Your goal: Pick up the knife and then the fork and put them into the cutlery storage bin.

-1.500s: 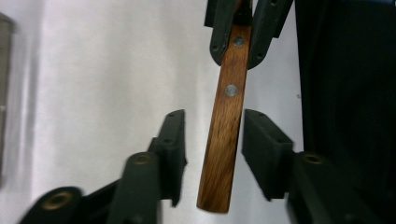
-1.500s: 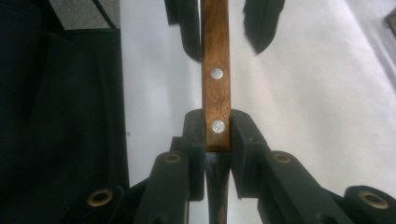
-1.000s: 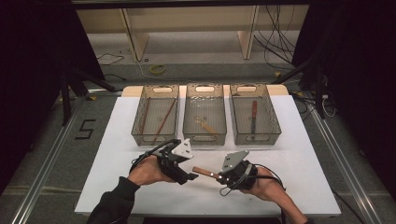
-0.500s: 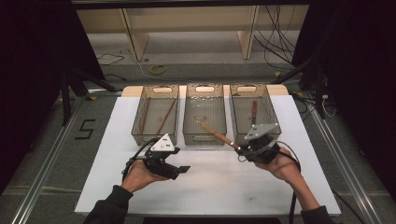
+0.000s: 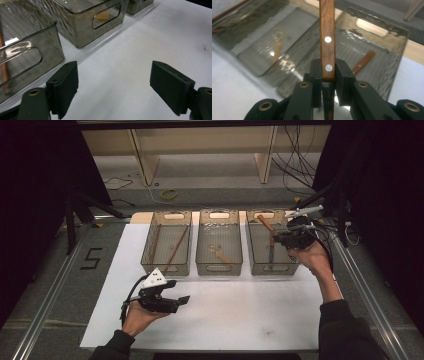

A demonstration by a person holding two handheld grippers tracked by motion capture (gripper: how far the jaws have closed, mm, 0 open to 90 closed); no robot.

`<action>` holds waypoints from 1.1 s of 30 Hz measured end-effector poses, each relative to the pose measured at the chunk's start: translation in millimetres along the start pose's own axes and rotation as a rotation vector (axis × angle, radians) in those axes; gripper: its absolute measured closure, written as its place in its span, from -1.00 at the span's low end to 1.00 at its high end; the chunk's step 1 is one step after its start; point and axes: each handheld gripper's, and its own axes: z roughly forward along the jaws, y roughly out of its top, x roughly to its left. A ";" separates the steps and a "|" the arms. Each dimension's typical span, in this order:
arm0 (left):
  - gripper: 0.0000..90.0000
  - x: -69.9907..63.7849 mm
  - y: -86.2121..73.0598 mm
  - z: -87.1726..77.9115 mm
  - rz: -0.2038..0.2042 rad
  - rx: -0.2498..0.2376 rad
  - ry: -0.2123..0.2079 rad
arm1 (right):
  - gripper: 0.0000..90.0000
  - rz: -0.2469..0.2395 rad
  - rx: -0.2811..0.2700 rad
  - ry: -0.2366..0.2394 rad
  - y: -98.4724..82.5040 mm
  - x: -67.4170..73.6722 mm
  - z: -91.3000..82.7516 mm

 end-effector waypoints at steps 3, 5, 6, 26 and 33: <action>-0.50 0.9 -2.9 -2.0 -0.015 -0.006 0.008 | 0.73 0.037 0.019 -0.032 4.8 -8.5 13.4; -0.50 0.4 -5.1 -3.0 -0.016 -0.015 0.013 | 0.73 0.052 0.037 -0.049 8.1 -12.7 23.6; -0.51 -0.2 -5.8 -3.5 -0.019 -0.016 0.015 | 0.73 0.062 0.047 -0.054 9.5 -14.0 28.4; -0.54 2.8 -11.7 -8.9 -0.053 -0.052 0.005 | 0.30 0.169 0.082 -0.063 9.8 -24.1 70.0; -0.54 5.0 -12.4 -10.1 -0.070 -0.063 -0.004 | -0.09 0.158 0.025 0.010 2.9 -15.5 50.9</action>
